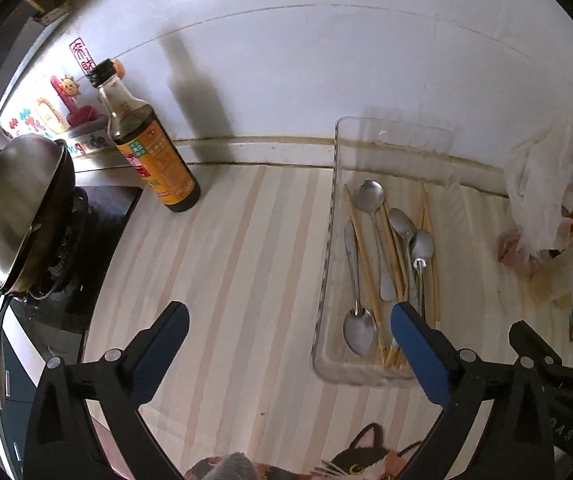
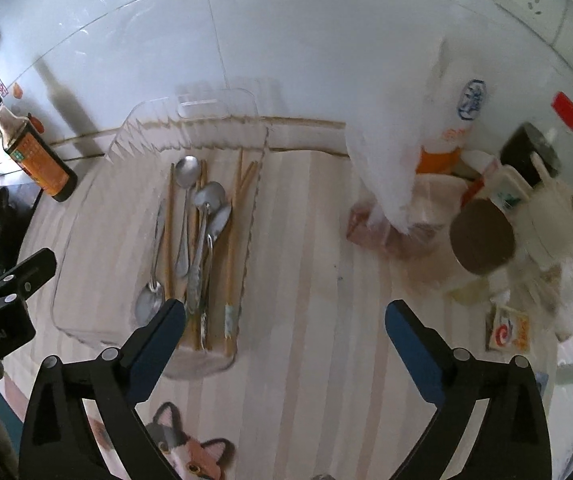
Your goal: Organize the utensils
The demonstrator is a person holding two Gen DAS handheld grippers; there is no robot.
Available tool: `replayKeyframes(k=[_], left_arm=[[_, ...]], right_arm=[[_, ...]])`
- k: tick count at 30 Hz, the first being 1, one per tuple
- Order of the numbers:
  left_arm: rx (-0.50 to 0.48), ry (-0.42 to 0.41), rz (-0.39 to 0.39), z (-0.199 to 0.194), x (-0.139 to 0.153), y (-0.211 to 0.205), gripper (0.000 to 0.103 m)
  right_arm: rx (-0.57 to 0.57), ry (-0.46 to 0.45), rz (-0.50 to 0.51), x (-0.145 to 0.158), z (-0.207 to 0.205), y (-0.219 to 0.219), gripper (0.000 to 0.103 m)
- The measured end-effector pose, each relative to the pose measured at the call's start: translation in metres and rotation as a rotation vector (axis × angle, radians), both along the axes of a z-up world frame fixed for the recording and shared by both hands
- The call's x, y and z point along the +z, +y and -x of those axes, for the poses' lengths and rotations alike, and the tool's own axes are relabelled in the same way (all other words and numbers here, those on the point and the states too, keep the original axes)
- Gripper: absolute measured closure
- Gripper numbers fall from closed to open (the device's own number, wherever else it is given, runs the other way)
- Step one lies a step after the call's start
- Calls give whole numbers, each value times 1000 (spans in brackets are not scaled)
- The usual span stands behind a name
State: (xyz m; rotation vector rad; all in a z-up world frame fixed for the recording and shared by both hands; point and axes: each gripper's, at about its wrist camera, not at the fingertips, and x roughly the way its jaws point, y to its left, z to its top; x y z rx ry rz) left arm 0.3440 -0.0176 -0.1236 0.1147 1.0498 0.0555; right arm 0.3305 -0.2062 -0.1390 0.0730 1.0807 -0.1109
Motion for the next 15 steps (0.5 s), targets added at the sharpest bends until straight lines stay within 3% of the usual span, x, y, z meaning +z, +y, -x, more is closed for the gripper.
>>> replayKeyframes(k=[8,15], left_arm=[[-44,-86,38,52,44,13,0],[-108,-204,64,116,101,23,0]], right_arm=[[-55,-70,33,32,50,9,1],[-87,-196,66,90,122,26,1]])
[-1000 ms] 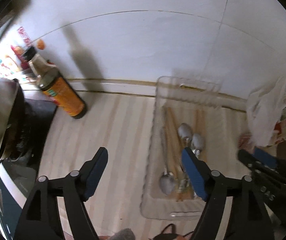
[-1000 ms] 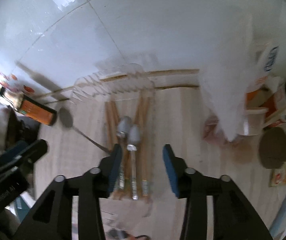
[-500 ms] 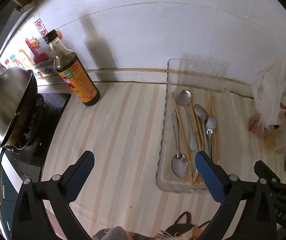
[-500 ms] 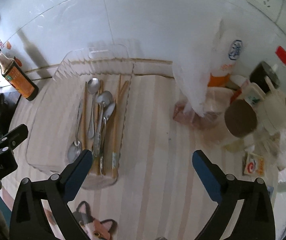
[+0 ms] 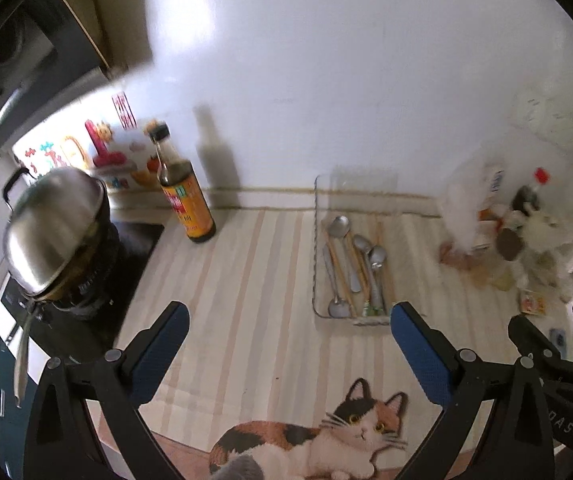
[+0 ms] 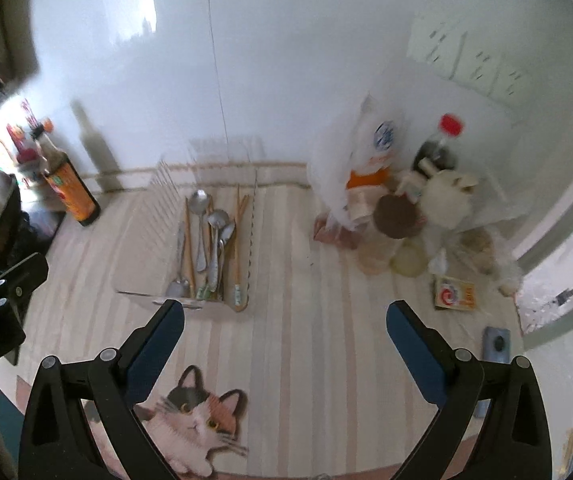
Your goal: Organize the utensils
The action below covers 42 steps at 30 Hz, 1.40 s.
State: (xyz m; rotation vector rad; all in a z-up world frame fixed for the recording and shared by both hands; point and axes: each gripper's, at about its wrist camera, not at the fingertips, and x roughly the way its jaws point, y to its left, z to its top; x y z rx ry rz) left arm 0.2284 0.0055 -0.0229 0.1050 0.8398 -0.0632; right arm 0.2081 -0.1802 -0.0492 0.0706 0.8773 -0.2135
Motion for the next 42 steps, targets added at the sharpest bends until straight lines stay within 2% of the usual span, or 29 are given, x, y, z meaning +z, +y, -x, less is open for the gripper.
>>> replayKeyframes(k=[6,10,18,27,42], left_arm=[[-49,-70,18,53,38,14,0],[-66,-99,27,81,56,24,0],[-59,-138,34,125,75,38,0],[-26,-149,39,139,80,34,0],[-5,-115,31,137,71,26,0]], right_arm=[[-42,-122,15,52,70,17,1],[-60,-173,19,74,109,27,1],[-69,-226,20,97,168,44,1],[-58,-249,47,113,189,48,0],[-12,-213,40,109,179,42,0]])
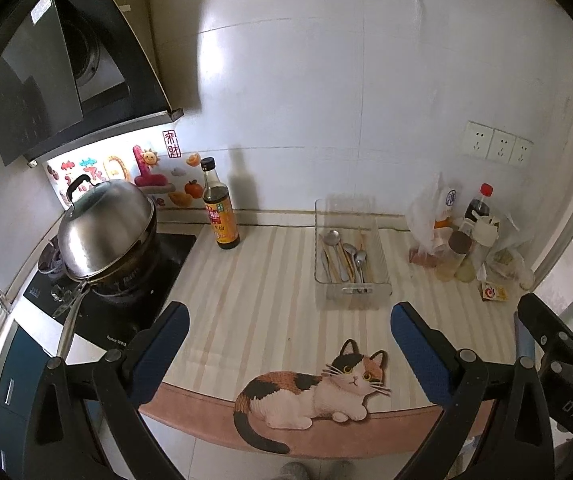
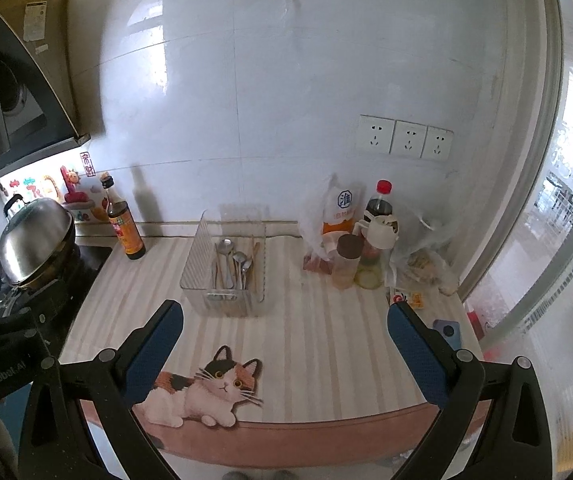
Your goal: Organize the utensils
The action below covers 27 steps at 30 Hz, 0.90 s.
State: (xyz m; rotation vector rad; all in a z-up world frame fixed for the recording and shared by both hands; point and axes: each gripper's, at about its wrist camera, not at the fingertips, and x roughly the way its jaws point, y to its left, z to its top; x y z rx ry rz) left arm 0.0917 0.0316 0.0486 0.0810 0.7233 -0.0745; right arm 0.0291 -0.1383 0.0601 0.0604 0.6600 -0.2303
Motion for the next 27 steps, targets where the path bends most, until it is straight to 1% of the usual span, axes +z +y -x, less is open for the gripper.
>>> replayKeyframes(k=[14,27], left_arm=[[9,20,-2,-7,-5,-3,0],[7,18,-1,-8,-6,-3,0]], right_arm=[[17,23,-4,-3,-10,-4,0],[12,24,2,-5,-14,-5,0]])
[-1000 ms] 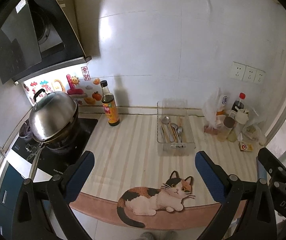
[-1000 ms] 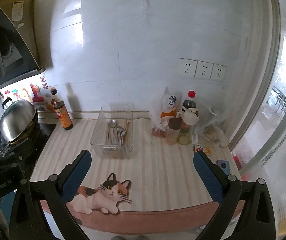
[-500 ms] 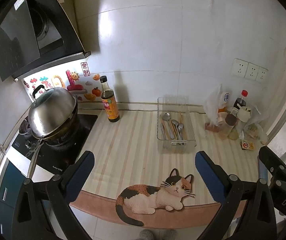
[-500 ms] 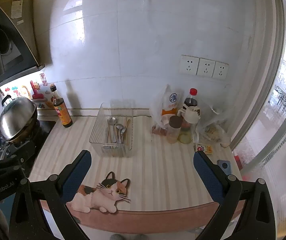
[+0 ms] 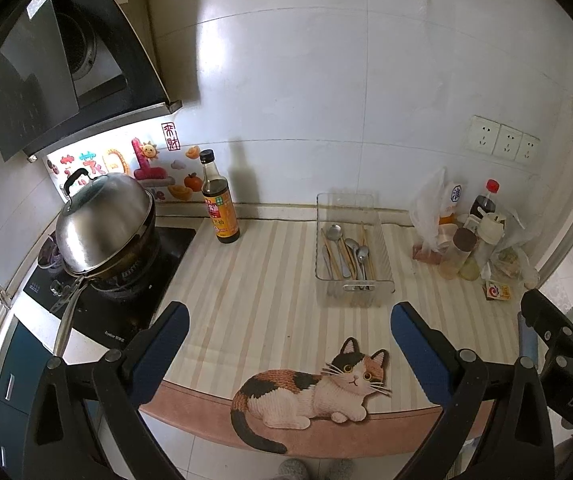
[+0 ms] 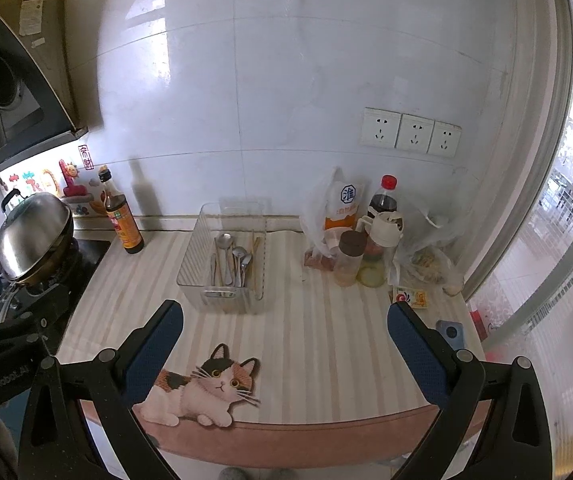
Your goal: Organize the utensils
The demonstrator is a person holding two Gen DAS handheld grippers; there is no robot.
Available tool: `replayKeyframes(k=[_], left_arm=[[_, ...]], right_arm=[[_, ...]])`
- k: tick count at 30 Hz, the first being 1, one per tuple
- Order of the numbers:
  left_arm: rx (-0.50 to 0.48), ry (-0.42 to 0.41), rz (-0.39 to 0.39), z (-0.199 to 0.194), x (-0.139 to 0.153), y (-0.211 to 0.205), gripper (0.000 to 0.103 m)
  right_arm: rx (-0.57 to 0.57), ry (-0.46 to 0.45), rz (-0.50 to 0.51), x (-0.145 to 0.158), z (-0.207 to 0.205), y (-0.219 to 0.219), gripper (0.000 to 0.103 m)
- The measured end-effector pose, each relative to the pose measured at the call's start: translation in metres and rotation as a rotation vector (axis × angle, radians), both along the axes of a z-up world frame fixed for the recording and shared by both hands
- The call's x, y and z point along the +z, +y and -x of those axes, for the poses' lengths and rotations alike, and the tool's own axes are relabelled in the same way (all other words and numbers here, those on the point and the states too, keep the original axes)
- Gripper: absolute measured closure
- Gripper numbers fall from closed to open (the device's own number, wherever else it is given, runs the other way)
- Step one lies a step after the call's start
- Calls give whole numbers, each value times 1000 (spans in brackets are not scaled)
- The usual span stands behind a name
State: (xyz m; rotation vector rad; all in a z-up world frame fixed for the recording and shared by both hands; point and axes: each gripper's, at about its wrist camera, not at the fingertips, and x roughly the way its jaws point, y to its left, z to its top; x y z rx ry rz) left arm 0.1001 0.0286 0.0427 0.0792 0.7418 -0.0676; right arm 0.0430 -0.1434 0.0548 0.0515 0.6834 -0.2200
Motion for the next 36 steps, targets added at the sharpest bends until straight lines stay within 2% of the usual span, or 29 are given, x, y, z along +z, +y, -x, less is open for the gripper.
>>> replayKeyframes(k=[36], left_arm=[[5,5,-5,-2,-6,-2,0]], right_arm=[[-10,4,-2,-4,-7,1,0]])
